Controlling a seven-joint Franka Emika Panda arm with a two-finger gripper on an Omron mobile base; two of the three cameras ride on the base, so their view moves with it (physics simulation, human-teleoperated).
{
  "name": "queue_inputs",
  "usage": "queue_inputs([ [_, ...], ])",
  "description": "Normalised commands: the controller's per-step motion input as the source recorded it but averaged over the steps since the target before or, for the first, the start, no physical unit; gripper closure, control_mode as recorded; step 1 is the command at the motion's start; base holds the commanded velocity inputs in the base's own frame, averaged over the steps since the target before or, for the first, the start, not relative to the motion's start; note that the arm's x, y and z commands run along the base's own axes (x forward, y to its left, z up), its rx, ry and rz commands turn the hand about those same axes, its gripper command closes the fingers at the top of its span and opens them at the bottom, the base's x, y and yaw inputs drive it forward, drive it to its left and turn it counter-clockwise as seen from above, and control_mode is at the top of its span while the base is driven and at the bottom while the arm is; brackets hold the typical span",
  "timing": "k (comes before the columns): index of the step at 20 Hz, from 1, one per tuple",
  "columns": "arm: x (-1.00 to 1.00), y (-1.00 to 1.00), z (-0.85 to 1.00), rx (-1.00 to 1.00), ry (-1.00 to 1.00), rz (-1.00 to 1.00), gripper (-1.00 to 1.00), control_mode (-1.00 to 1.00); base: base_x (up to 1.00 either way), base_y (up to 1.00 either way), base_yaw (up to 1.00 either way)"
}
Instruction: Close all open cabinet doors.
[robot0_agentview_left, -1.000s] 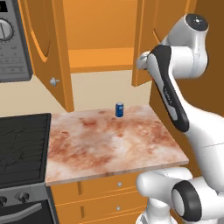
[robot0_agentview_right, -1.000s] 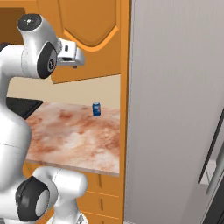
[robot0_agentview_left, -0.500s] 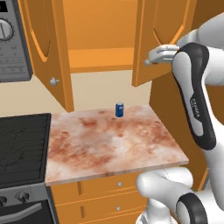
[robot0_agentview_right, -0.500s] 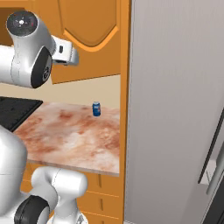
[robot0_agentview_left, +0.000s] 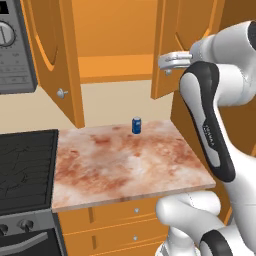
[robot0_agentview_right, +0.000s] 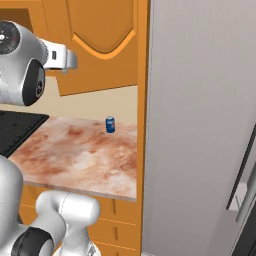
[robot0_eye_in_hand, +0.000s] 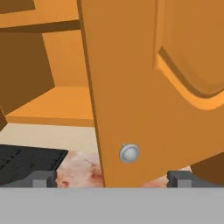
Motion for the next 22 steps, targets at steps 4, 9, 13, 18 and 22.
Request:
queue_inputs([
  [4,0.07,-0.05,0.20,0.01,-0.05,0.01,-1.00,-1.00,0.00,0.00,0.00],
  [9,0.07,-0.05,0.03,0.02,-0.01,0.05,-1.00,-1.00,0.00,0.00,0.00],
  [13,0.36,0.00,0.00,0.03,0.00,0.04,-1.00,-1.00,0.00,0.00,0.00],
  [18,0.45,0.01,0.00,0.05,0.00,0.02,-1.00,-1.00,0.00,0.00,0.00],
  [22,0.50,0.49,-0.12,0.00,0.00,0.00,-1.00,-1.00,0.00,0.00,0.00],
])
